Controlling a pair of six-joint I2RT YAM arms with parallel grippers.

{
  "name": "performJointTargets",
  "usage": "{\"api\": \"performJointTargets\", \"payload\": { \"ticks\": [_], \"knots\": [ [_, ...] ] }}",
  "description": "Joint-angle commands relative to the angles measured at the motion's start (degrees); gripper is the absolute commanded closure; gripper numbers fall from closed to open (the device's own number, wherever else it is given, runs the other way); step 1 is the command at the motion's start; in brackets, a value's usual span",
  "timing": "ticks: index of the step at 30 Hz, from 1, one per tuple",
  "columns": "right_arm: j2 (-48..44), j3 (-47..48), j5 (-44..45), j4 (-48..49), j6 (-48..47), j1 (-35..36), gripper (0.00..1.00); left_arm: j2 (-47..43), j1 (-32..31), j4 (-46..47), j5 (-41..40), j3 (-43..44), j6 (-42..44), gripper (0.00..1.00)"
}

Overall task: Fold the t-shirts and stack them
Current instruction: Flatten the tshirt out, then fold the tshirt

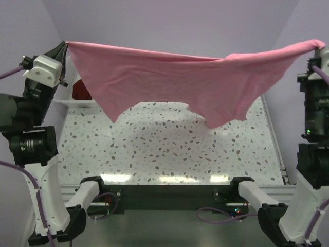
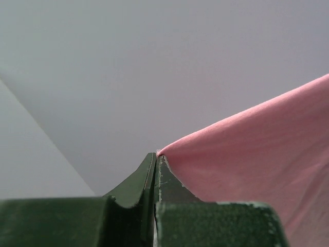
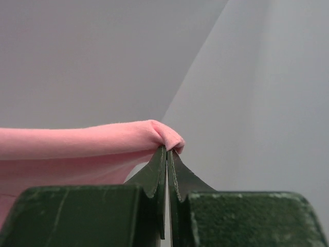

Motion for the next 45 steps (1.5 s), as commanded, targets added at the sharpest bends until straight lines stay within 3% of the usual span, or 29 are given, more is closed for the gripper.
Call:
{"api": "performJointTargets", "payload": {
  "ticks": [1,8,15,21,25,29,32,36,40,45],
  "knots": [
    [-3.6,3.3,5.3,6.3,-6.6,-0.3,1.00,-2.9,0.2,-0.6,-2.6,3.8,-0.6,1.00],
    [-1.5,6.4,4.1,8.6,-15.4,-0.3,1.00,-1.0,0.2,-5.5,-6.9,9.4,1.1,1.00],
    [4.9,-4.4,-0.5,14.6,-18.0,-0.2,1.00,5.8,0.2,-9.6,-3.3,8.3,2.6,1.00],
    [12.8,-14.0,-6.5,16.4,-15.6,-0.2,1.00,11.2,-0.1,-6.2,-1.1,-3.9,5.2,1.00],
    [16.9,-24.4,-15.3,19.2,-16.6,0.3,1.00,16.4,-1.1,0.1,-0.3,-17.1,5.7,1.00],
    [25.2,-29.9,-14.4,23.0,-19.6,3.6,1.00,25.0,-4.9,7.5,-3.0,-23.4,7.4,1.00],
    [34.6,-29.4,-12.4,25.8,-21.0,5.5,1.00,36.1,-5.7,9.7,-3.7,-21.0,6.5,1.00],
    [47.4,-22.6,-8.9,26.6,-22.5,6.9,1.00,54.0,-5.7,7.7,-4.3,-9.0,6.9,1.00],
    [57.5,-17.0,-6.7,25.4,-24.0,7.3,1.00,63.1,-5.7,5.5,-5.4,-0.2,8.1,1.00],
    [61.5,-12.3,-5.3,23.9,-24.3,7.2,1.00,68.9,-5.7,3.5,-5.4,6.6,10.9,1.00]
  ]
}}
